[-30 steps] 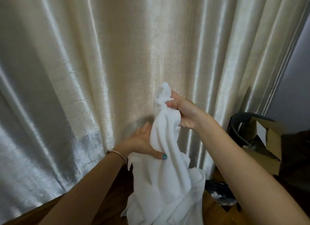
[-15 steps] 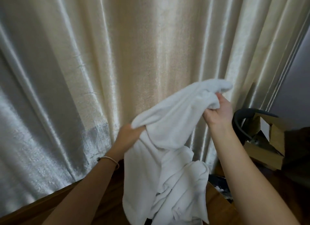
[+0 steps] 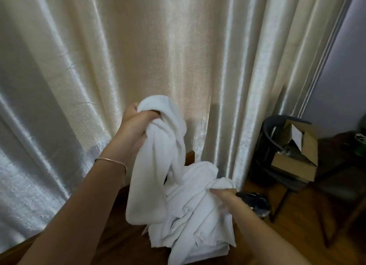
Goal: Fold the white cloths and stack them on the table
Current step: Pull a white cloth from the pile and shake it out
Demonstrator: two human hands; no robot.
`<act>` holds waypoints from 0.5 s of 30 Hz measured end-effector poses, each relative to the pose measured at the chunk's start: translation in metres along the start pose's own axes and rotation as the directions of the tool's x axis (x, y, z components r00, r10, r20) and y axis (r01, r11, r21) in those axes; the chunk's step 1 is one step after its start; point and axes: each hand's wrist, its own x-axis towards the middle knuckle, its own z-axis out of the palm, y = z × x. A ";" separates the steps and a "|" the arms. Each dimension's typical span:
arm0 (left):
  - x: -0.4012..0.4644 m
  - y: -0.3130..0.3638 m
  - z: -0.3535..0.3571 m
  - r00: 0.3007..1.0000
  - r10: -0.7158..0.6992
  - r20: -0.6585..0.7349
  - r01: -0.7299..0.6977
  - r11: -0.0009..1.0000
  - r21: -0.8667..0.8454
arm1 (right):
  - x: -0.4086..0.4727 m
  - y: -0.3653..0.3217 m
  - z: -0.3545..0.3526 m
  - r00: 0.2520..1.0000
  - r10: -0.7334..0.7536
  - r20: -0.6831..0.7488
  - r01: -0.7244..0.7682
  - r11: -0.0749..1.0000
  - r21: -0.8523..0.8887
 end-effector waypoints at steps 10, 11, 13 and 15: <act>-0.006 -0.021 -0.012 0.995 -0.087 0.048 0.091 0.991 -0.094 | 0.035 0.010 0.021 0.941 0.128 -0.313 -0.016 0.942 0.335; -0.005 -0.023 -0.013 0.996 -0.081 0.032 0.084 0.991 -0.101 | 0.033 0.007 0.020 0.943 0.107 -0.315 0.024 0.922 0.386; -0.001 -0.028 -0.014 0.998 -0.045 -0.051 0.043 0.998 -0.052 | 0.020 -0.001 0.014 0.952 0.029 -0.306 0.125 0.873 0.471; 0.002 -0.030 -0.014 0.992 0.032 -0.121 -0.019 0.994 0.105 | -0.006 -0.015 0.001 0.958 -0.079 -0.276 0.234 0.774 0.589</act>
